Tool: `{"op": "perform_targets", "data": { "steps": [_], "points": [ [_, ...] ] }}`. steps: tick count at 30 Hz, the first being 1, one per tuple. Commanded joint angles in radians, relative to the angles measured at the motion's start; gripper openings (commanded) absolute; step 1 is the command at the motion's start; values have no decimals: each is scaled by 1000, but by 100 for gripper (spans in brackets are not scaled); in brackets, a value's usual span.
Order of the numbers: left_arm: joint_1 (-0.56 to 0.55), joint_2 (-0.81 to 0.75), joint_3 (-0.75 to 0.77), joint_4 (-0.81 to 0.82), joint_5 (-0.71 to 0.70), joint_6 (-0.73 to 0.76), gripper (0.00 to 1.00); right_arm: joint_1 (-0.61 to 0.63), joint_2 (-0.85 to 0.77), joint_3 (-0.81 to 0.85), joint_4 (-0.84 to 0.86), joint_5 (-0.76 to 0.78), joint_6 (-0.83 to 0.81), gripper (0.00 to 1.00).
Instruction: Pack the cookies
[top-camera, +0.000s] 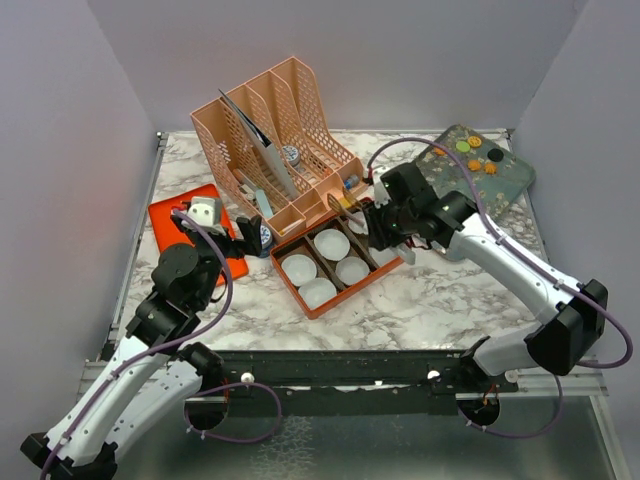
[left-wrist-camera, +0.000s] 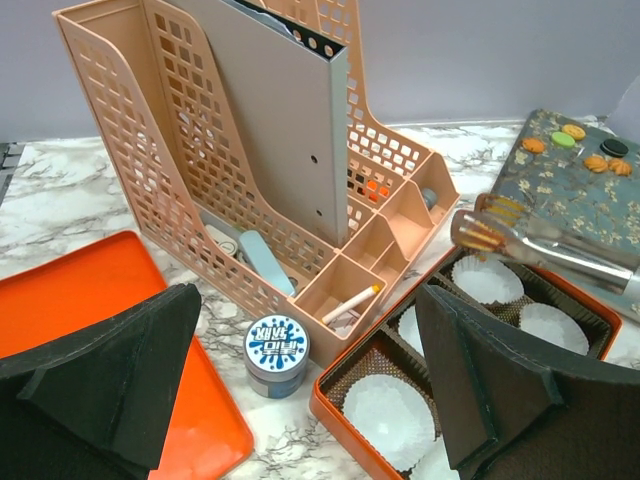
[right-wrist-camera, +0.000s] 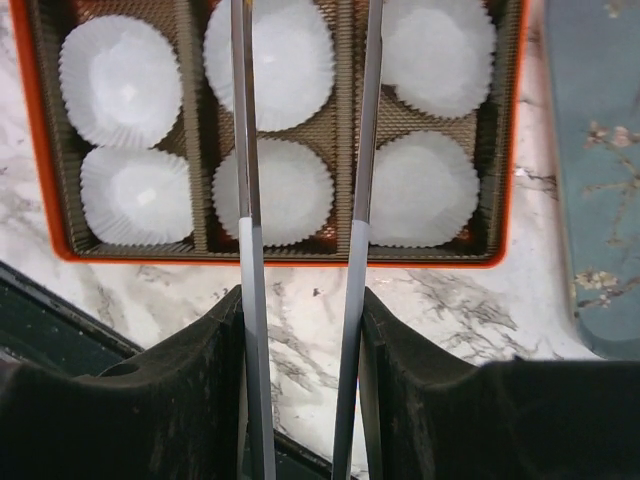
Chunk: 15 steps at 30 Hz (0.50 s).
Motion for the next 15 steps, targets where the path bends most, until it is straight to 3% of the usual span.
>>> {"op": "perform_targets", "data": {
  "steps": [1, 9, 15],
  "points": [
    [20, 12, -18, 15, 28, -10, 99, 120, -5, -2, 6, 48, 32, 21],
    [23, 0, -22, 7, 32, -15, 99, 291, 51, -19, 29, 65, 0, 22],
    [25, -1, -24, 12, 23, -11, 99, 321, 82, -68, 66, 45, -8, 22]
  ]
}}
